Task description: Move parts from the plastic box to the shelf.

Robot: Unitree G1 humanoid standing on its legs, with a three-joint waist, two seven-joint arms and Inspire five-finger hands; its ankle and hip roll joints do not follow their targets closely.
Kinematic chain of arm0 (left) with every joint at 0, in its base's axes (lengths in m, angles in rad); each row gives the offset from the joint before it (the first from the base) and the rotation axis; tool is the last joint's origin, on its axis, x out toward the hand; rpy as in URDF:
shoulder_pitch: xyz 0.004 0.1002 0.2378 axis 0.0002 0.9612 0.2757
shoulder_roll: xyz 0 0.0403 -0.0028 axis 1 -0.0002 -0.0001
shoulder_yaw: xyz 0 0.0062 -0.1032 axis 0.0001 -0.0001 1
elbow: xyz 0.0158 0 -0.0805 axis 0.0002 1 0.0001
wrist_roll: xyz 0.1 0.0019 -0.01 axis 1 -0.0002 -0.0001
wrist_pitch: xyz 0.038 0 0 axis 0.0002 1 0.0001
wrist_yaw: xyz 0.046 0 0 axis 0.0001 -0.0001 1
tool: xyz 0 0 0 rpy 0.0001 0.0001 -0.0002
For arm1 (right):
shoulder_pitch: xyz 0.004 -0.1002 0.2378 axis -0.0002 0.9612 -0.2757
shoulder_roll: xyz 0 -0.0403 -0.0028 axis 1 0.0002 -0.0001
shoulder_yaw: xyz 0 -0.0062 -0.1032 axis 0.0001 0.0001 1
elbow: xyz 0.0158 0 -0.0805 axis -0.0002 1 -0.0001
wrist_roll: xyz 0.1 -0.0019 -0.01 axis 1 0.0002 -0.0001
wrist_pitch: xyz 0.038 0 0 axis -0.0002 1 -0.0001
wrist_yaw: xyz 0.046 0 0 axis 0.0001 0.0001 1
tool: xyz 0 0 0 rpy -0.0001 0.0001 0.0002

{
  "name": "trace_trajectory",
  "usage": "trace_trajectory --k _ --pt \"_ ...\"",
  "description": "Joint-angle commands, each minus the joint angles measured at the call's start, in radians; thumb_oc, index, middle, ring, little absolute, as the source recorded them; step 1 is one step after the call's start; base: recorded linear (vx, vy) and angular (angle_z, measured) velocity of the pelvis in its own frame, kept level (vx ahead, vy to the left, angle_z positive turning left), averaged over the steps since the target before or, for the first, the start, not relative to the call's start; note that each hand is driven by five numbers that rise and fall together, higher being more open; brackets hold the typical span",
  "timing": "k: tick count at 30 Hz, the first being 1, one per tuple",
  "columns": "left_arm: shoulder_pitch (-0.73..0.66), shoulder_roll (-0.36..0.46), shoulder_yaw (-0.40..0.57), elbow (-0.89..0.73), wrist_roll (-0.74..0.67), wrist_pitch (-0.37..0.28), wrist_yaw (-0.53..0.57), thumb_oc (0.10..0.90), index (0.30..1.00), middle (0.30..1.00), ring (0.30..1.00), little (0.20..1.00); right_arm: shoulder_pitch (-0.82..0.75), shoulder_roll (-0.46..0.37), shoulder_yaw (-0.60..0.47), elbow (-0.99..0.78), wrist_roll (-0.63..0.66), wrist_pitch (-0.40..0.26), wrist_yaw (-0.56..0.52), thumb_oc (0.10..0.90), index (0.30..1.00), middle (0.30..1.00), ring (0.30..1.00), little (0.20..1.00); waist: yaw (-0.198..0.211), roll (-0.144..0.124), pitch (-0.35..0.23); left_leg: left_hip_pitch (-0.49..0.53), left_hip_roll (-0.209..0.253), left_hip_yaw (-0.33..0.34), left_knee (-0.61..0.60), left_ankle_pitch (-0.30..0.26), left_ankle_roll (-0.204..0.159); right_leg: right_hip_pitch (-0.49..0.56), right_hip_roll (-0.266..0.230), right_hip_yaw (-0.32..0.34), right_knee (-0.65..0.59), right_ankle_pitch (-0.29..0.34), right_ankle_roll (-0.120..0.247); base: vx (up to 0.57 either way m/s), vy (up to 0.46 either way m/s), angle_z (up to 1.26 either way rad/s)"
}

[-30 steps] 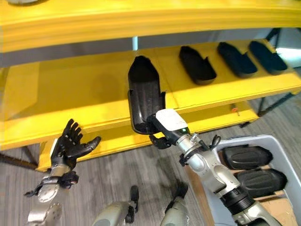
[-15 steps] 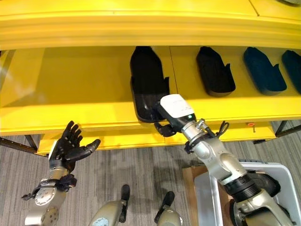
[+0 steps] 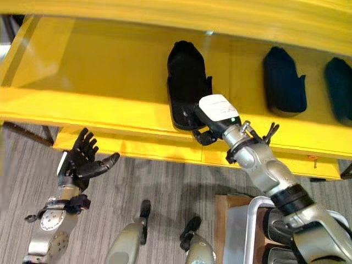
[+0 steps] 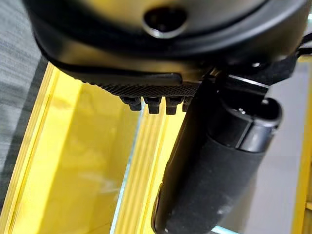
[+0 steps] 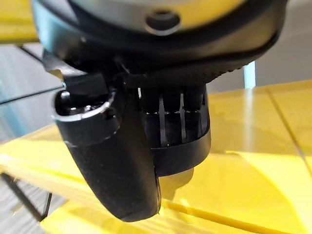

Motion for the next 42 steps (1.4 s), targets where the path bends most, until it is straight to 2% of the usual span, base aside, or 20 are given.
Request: trace_trajectory --k 1,3,4,5,6,7,9,14,23,29,34,35,42 --pt "0.021 0.034 0.024 -0.150 -0.022 -0.097 -0.004 0.900 1.000 1.000 1.000 1.000 -0.133 -0.067 -0.054 -0.077 0.032 0.003 -0.146 0.400 0.300 0.300 0.300 0.300 -0.009 -0.018 -0.063 0.031 0.294 0.015 -0.122 0.215 -0.130 0.031 -0.057 0.022 -0.025 0.051 0.124 0.26 0.185 0.26" --pt "0.025 0.036 0.031 -0.146 -0.014 -0.095 0.002 0.900 1.000 1.000 1.000 1.000 -0.112 -0.072 -0.065 -0.081 0.034 0.003 -0.150 0.400 0.300 0.300 0.300 0.300 -0.008 -0.021 -0.067 0.036 0.306 -0.001 -0.159 0.234 -0.145 0.033 -0.062 0.043 -0.015 0.038 0.136 0.16 0.129 0.32" --pt "0.054 0.044 0.055 -0.146 -0.023 -0.096 0.000 0.900 1.000 1.000 1.000 1.000 -0.104 -0.067 -0.067 -0.095 0.012 0.003 -0.142 0.400 0.300 0.300 0.300 0.300 0.009 -0.010 -0.069 0.062 0.274 -0.019 -0.179 0.185 -0.120 0.021 -0.068 0.057 0.018 0.045 0.133 0.07 0.110 0.14" --pt "0.056 0.043 0.056 -0.148 -0.024 -0.096 0.000 0.900 1.000 1.000 1.000 1.000 -0.104 -0.066 -0.066 -0.096 0.012 0.003 -0.141 0.400 0.300 0.300 0.300 0.300 0.010 -0.011 -0.069 0.064 0.274 -0.016 -0.178 0.182 -0.120 0.019 -0.070 0.060 0.020 0.045 0.133 0.12 0.195 -0.15" --pt "0.066 0.049 0.065 -0.150 -0.040 -0.094 -0.007 0.900 1.000 1.000 1.000 1.000 -0.096 -0.082 -0.093 -0.095 -0.001 0.008 -0.138 0.400 0.300 0.300 0.300 0.300 0.006 -0.001 -0.062 0.054 0.260 0.027 -0.153 0.187 -0.128 0.012 -0.092 0.046 0.037 0.060 0.133 0.08 0.155 -0.55" --pt "0.075 0.062 0.067 -0.156 -0.042 -0.097 -0.017 0.900 1.000 1.000 1.000 1.000 -0.091 -0.094 -0.110 -0.088 -0.001 0.012 -0.139 0.400 0.300 0.300 0.300 0.300 0.010 0.000 -0.056 0.046 0.241 0.033 -0.127 0.170 -0.125 -0.001 -0.115 0.052 0.062 0.058 0.141 0.07 0.157 -0.82" --pt "0.080 0.086 0.070 -0.158 -0.035 -0.101 -0.020 0.900 1.000 1.000 1.000 1.000 -0.103 -0.106 -0.114 -0.080 -0.001 0.016 -0.147 0.400 0.300 0.300 0.300 0.300 0.015 -0.003 -0.052 0.040 0.220 0.037 -0.104 0.151 -0.115 -0.011 -0.134 0.071 0.073 0.059 0.146 0.06 0.147 -0.04" --pt "0.047 0.103 0.069 -0.166 -0.022 -0.104 0.000 0.900 1.000 1.000 1.000 1.000 -0.117 -0.138 -0.139 -0.058 -0.003 0.033 -0.163 0.400 0.300 0.300 0.300 0.300 0.015 0.003 -0.027 0.003 0.184 0.035 -0.066 0.130 -0.110 -0.001 -0.165 0.053 0.073 0.063 0.158 0.07 0.082 0.24" --pt "0.037 0.100 0.052 -0.173 -0.030 -0.107 0.010 0.900 1.000 1.000 1.000 1.000 -0.220 -0.171 -0.107 0.001 -0.006 0.054 -0.188 0.400 0.300 0.300 0.300 0.300 0.010 0.012 -0.005 -0.011 0.173 0.037 -0.076 0.131 -0.105 -0.039 -0.173 0.050 0.076 0.080 0.166 0.02 0.025 0.03" --pt "0.049 0.106 0.062 -0.182 -0.032 -0.114 0.009 0.900 1.000 1.000 1.000 1.000 -0.322 -0.229 -0.018 0.071 0.008 0.048 -0.181 0.400 0.300 0.300 0.300 0.300 0.015 0.027 0.018 -0.021 0.177 0.031 -0.083 0.142 -0.109 -0.071 -0.173 0.053 0.101 0.074 0.166 0.00 -0.011 -0.07" --pt "0.053 0.105 0.072 -0.176 -0.035 -0.121 0.016 0.900 1.000 1.000 1.000 1.000 -0.352 -0.232 0.009 0.119 0.020 0.053 -0.181 0.400 0.300 0.300 0.300 0.300 0.016 0.035 0.030 -0.021 0.184 0.029 -0.088 0.151 -0.113 -0.086 -0.171 0.052 0.117 0.069 0.164 -0.01 -0.035 -0.04" --pt "0.052 0.103 0.066 -0.176 -0.037 -0.124 0.017 0.900 1.000 1.000 1.000 1.000 -0.377 -0.211 0.032 0.185 0.037 0.059 -0.183 0.400 0.300 0.300 0.300 0.300 0.021 0.042 0.038 -0.018 0.191 0.029 -0.095 0.159 -0.117 -0.100 -0.165 0.055 0.128 0.065 0.164 -0.03 -0.053 0.01" --pt "0.053 0.100 0.071 -0.174 -0.040 -0.132 0.021 0.900 1.000 1.000 1.000 1.000 -0.420 -0.222 0.092 0.252 0.050 0.056 -0.171 0.400 0.300 0.300 0.300 0.300 0.018 0.046 0.051 -0.012 0.200 0.026 -0.097 0.162 -0.119 -0.115 -0.165 0.062 0.146 0.062 0.159 0.00 -0.008 0.00"
